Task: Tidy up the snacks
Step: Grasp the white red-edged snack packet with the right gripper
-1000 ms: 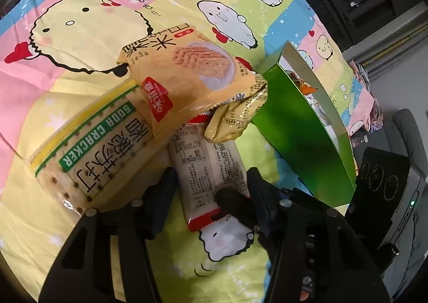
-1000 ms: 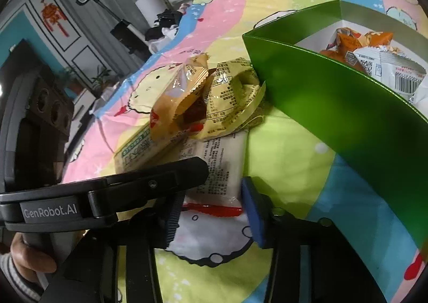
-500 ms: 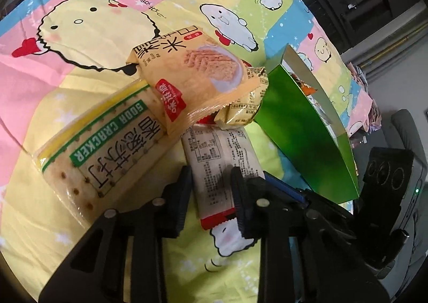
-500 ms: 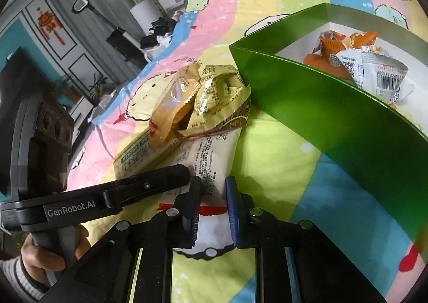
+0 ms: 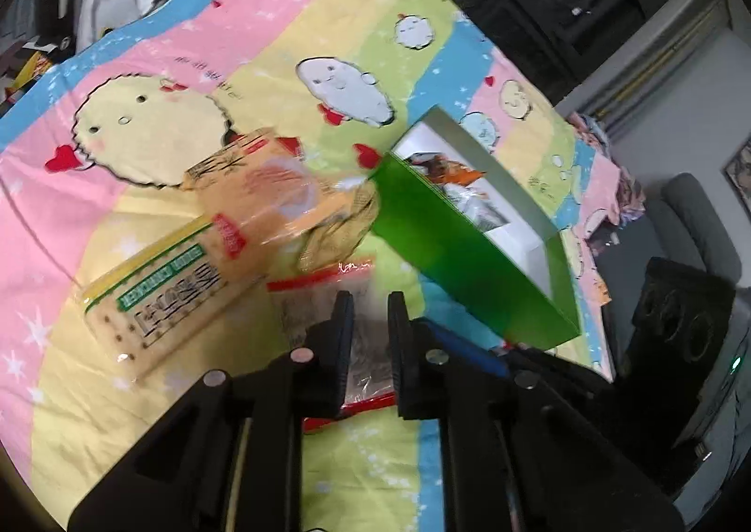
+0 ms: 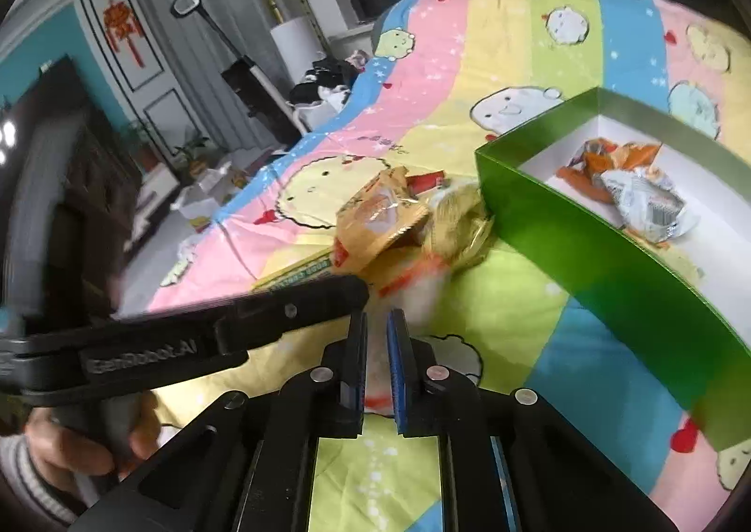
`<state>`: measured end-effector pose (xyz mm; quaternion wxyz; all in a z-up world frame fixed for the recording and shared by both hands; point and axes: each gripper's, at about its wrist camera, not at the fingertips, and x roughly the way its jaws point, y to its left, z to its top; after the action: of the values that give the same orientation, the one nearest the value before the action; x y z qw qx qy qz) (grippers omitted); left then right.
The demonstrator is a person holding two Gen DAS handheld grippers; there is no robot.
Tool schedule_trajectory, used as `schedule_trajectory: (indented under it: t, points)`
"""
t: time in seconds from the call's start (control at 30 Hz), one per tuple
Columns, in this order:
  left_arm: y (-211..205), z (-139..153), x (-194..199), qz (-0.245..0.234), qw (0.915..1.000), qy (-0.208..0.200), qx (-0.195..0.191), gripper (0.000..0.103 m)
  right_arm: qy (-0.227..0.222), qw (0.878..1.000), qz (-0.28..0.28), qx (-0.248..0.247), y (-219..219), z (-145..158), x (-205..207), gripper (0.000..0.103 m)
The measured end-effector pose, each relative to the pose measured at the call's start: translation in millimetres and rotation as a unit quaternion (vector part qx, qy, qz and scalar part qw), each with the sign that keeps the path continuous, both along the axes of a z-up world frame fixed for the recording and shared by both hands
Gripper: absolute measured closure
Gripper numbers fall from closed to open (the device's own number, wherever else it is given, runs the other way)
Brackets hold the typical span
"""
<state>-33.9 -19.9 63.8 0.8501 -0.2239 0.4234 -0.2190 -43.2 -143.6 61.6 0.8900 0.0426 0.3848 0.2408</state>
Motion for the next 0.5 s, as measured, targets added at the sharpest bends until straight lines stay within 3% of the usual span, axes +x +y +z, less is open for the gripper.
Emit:
schedule_trajectory:
  t: [0.1,0.2,0.27,0.33,0.4,0.5]
  points:
    - [5,-3,3,0.007,0.9998,0.016,-0.007,0.086,0.009,1.0,-0.017,-0.007,-6,-4,8,0.091]
    - [14,-15,6,0.021,0.998,0.056,-0.02,0.054,0.036,0.998,-0.045,-0.015,-22,-13,19,0.091]
    - [19,-26,8,0.027,0.9957,0.085,-0.024,0.047,0.053,0.997,-0.047,-0.002,-33,-15,22,0.089]
    - [21,-37,11,0.031,0.9927,0.113,-0.028,0.033,0.068,0.997,-0.042,0.008,-37,-19,26,0.085]
    - [21,-46,15,0.031,0.9898,0.132,-0.046,0.033,0.077,0.996,-0.036,0.01,-37,-24,26,0.077]
    - [15,-53,20,0.029,0.9887,0.14,-0.046,0.033,0.1,0.995,-0.023,0.008,-31,-36,31,0.073]
